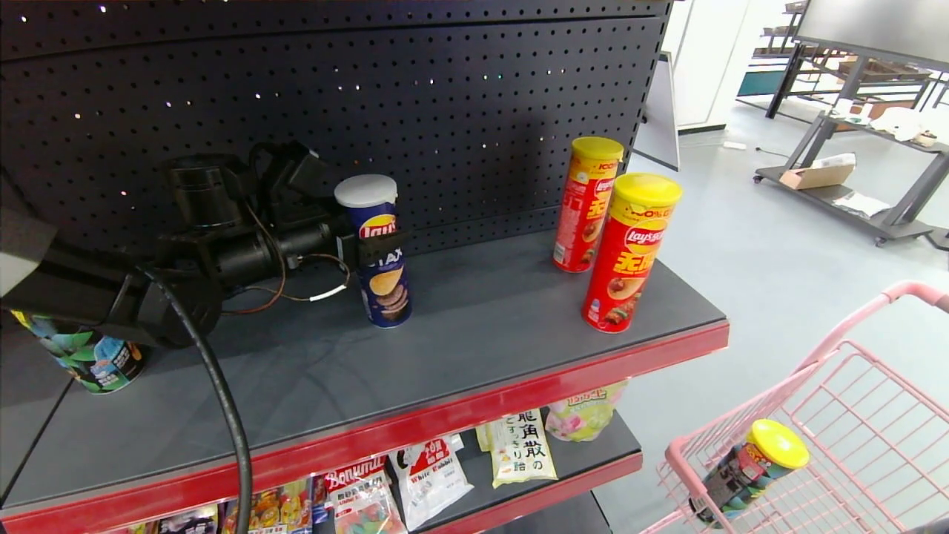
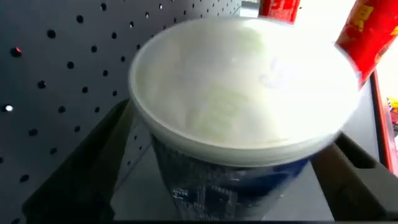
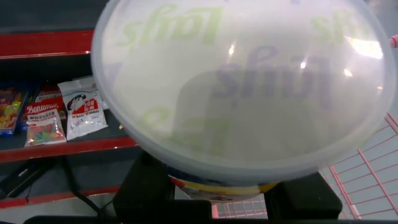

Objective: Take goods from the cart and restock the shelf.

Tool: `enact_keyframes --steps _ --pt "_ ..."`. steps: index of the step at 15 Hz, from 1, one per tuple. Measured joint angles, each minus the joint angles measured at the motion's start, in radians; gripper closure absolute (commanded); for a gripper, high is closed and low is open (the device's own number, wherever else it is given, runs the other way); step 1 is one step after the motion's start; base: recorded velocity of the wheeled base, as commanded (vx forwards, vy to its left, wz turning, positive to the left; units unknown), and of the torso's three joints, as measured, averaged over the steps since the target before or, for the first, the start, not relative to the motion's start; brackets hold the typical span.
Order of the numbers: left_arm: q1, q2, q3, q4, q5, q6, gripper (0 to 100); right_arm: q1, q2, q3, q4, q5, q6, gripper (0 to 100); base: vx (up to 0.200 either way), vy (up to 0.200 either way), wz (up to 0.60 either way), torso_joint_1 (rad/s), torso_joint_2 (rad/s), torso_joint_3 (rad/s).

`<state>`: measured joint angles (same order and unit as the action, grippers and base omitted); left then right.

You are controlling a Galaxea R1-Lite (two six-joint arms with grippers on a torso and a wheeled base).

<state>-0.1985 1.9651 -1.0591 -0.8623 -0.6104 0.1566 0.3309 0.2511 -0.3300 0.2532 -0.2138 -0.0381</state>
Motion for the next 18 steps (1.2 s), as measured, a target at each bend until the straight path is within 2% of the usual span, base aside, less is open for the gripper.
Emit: enact_keyframes --steps 4,6,9,12,14,18 --pt "0.001 0.004 0.004 0.004 0.001 -0.014 100 0.0 0.001 0.0 0.001 0.0 0.0 100 0.0 0.0 0.0 0.0 0.0 0.0" --pt "0.0 -0.013 0.012 0.003 -0.013 -0.059 100 0.0 0.001 0.001 0.003 0.0 0.0 100 0.0 0.0 0.0 0.0 0.0 0.0" --pt "0.002 -0.071 0.074 0.003 -0.076 -0.079 100 0.0 0.001 0.002 0.003 0.0 0.0 100 0.0 0.0 0.0 0.0 0.0 0.0" --pt "0.005 -0.176 0.229 0.001 -0.151 -0.078 100 0.0 0.002 0.002 0.003 0.0 0.0 100 0.0 0.0 0.0 0.0 0.0 0.0" --pt "0.004 -0.247 0.324 -0.002 -0.186 -0.063 100 0.0 0.002 0.002 0.003 -0.001 0.0 100 0.0 0.0 0.0 0.0 0.0 0.0" --pt "0.007 -0.291 0.393 -0.02 -0.193 -0.014 100 0.0 0.01 -0.008 0.002 0.001 0.0 100 0.0 0.0 0.0 0.0 0.0 0.0"
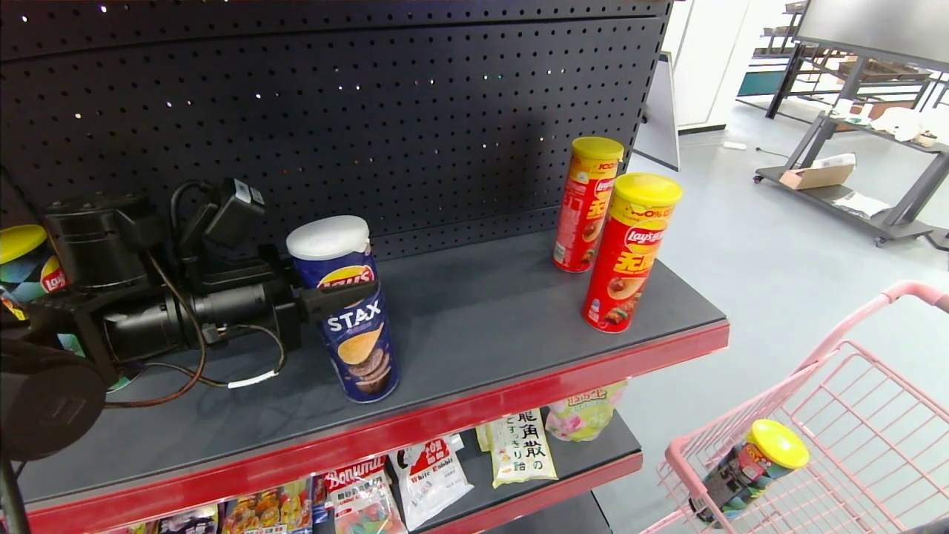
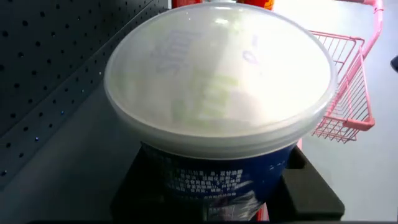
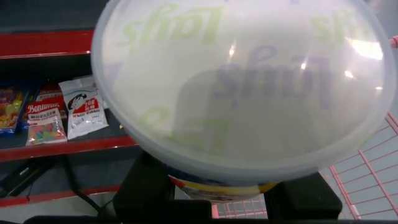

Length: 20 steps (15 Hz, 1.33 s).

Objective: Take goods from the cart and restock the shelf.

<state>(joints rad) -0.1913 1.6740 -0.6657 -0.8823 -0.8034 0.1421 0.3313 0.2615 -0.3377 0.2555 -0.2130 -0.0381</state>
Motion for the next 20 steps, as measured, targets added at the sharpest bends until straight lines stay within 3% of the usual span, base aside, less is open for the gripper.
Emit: enact_keyframes --steps 14,15,20 --pt "-0.003 -0.043 0.1 -0.011 0.002 0.013 100 0.0 0.013 -0.009 0.001 0.003 0.0 100 0.0 0.0 0.0 0.0 0.0 0.0" --pt "-0.003 -0.044 0.1 -0.01 0.004 0.012 0 0.0 0.013 -0.009 0.001 0.003 0.0 100 0.0 0.0 0.0 0.0 0.0 0.0" --pt "-0.004 -0.047 0.1 -0.003 0.014 0.012 0 0.0 0.011 -0.01 0.001 0.001 0.0 100 0.0 0.0 0.0 0.0 0.0 0.0"
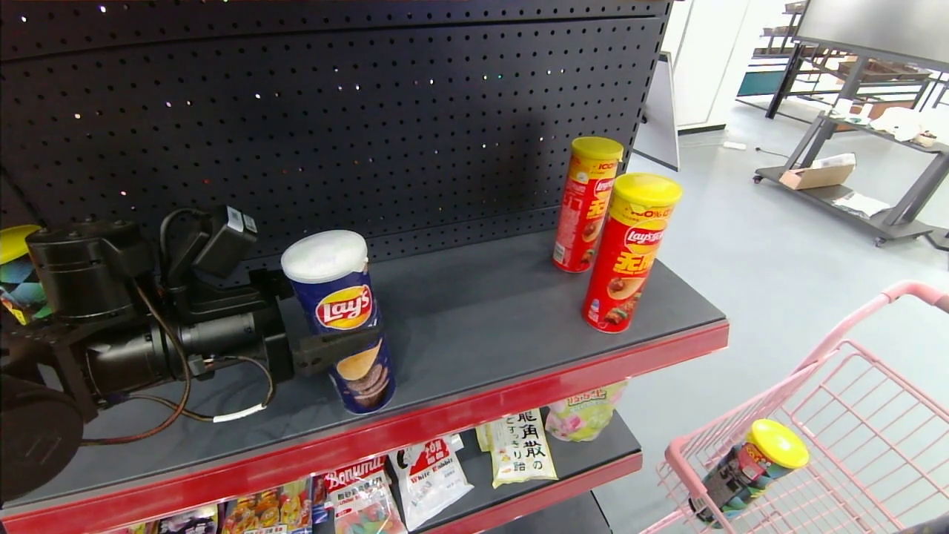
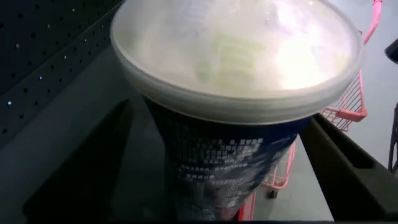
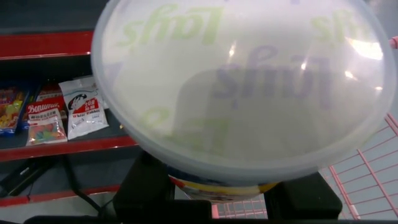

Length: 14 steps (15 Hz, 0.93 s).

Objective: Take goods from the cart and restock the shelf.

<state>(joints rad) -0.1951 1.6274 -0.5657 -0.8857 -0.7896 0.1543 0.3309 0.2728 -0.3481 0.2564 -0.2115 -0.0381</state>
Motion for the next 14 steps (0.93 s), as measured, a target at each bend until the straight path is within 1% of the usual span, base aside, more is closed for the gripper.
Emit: enact_keyframes --steps 2,4,11,12,13,14 --pt "0.0 -0.012 0.009 -0.001 0.0 -0.001 0 0.0 0.0 -0.003 0.0 0.0 0.0 100 0.0 0.0 0.0 0.0 0.0 0.0" --pt "0.01 -0.039 0.05 -0.001 0.003 -0.001 0 0.0 0.0 -0.003 0.0 0.0 0.0 100 0.0 0.0 0.0 0.0 0.0 0.0" --pt "0.111 -0.154 0.186 -0.002 0.01 -0.001 0 0.0 0.002 -0.01 0.0 -0.003 0.0 100 0.0 0.0 0.0 0.0 0.0 0.0" --pt "0.123 -0.17 0.205 -0.002 0.018 -0.001 0 0.0 0.002 -0.01 0.0 -0.003 0.0 100 0.0 0.0 0.0 0.0 0.0 0.0" --pt "0.141 -0.19 0.227 -0.002 0.049 -0.001 0 0.0 0.002 -0.01 0.0 -0.003 0.0 100 0.0 0.0 0.0 0.0 0.0 0.0" --pt "0.16 -0.208 0.244 -0.002 0.105 -0.002 0 0.0 0.003 -0.01 0.0 -0.007 0.0 100 0.0 0.0 0.0 0.0 0.0 0.0"
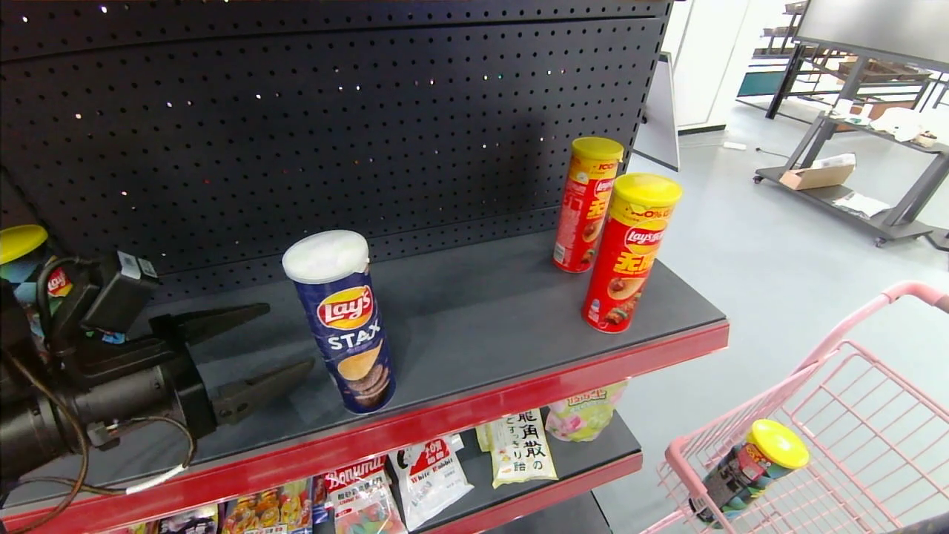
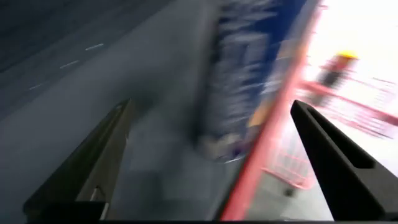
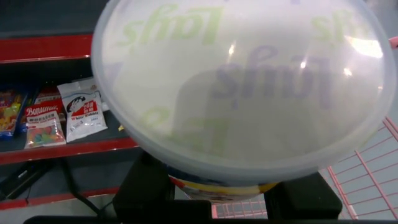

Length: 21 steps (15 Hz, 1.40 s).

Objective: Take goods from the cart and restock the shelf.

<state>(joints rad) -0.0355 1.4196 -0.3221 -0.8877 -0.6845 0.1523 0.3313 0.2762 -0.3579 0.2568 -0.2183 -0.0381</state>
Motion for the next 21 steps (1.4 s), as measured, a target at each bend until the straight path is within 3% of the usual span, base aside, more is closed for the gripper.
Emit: enact_keyframes --steps 2,3,5,6,7,10,12,13,14,15,16,17,18,20,21 --pt "0.034 -0.044 0.034 0.0 0.17 -0.003 0 -0.003 0.015 0.0 -0.001 -0.016 -0.004 100 0.0 0.0 0.0 0.0 0.0 0.0" --pt "0.042 -0.072 0.053 0.001 0.289 -0.006 0 -0.007 0.034 -0.008 -0.002 -0.04 -0.008 100 0.0 0.0 0.0 0.0 0.0 0.0" --pt "0.05 -0.131 0.091 0.006 0.595 -0.01 0 -0.018 0.115 -0.049 -0.009 -0.114 -0.014 100 0.0 0.0 0.0 0.0 0.0 0.0" --pt "0.051 -0.16 0.113 0.006 0.701 -0.014 0 -0.025 0.164 -0.068 -0.035 -0.134 -0.009 100 0.0 0.0 0.0 0.0 0.0 0.0" --pt "0.052 -0.194 0.142 0.008 0.742 -0.034 0 -0.031 0.217 -0.081 -0.078 -0.148 -0.002 100 0.0 0.0 0.0 0.0 0.0 0.0" --pt "0.041 -0.32 0.234 0.019 0.729 -0.069 0 -0.047 0.342 -0.098 -0.142 -0.12 0.0 100 0.0 0.0 0.0 0.0 0.0 0.0" --pt "0.016 -0.471 0.273 0.158 0.66 -0.074 0 -0.051 0.394 -0.104 -0.152 -0.044 -0.042 100 0.0 0.0 0.0 0.0 0.0 0.0" --pt "0.006 -0.565 0.268 0.291 0.625 -0.074 0 -0.053 0.408 -0.108 -0.154 -0.039 -0.047 100 0.0 0.0 0.0 0.0 0.0 0.0" --pt "-0.003 -0.657 0.243 0.492 0.597 -0.075 0 -0.054 0.417 -0.111 -0.154 -0.031 -0.049 100 0.0 0.0 0.0 0.0 0.0 0.0" --pt "-0.01 -0.766 0.201 0.753 0.576 -0.076 0 -0.055 0.425 -0.113 -0.154 -0.024 -0.049 100 0.0 0.0 0.0 0.0 0.0 0.0" --pt "-0.015 -0.86 0.158 0.916 0.569 -0.076 0 -0.055 0.429 -0.114 -0.153 -0.021 -0.049 100 0.0 0.0 0.0 0.0 0.0 0.0" --pt "-0.018 -0.961 0.12 1.032 0.593 -0.076 0 -0.054 0.432 -0.114 -0.153 -0.021 -0.049 100 0.0 0.0 0.0 0.0 0.0 0.0" --pt "-0.022 -1.044 0.095 1.104 0.659 -0.074 0 -0.054 0.433 -0.114 -0.153 -0.02 -0.049 100 0.0 0.0 0.0 0.0 0.0 0.0" --pt "-0.025 -1.138 0.088 1.073 0.782 -0.069 0 -0.054 0.433 -0.114 -0.153 -0.018 -0.049 100 0.0 0.0 0.3 0.001 0.0 -0.004" --pt "-0.027 -1.167 0.099 1.065 0.803 -0.066 0 -0.053 0.432 -0.113 -0.153 -0.017 -0.048 100 0.0 0.0 0.6 0.002 0.0 0.002"
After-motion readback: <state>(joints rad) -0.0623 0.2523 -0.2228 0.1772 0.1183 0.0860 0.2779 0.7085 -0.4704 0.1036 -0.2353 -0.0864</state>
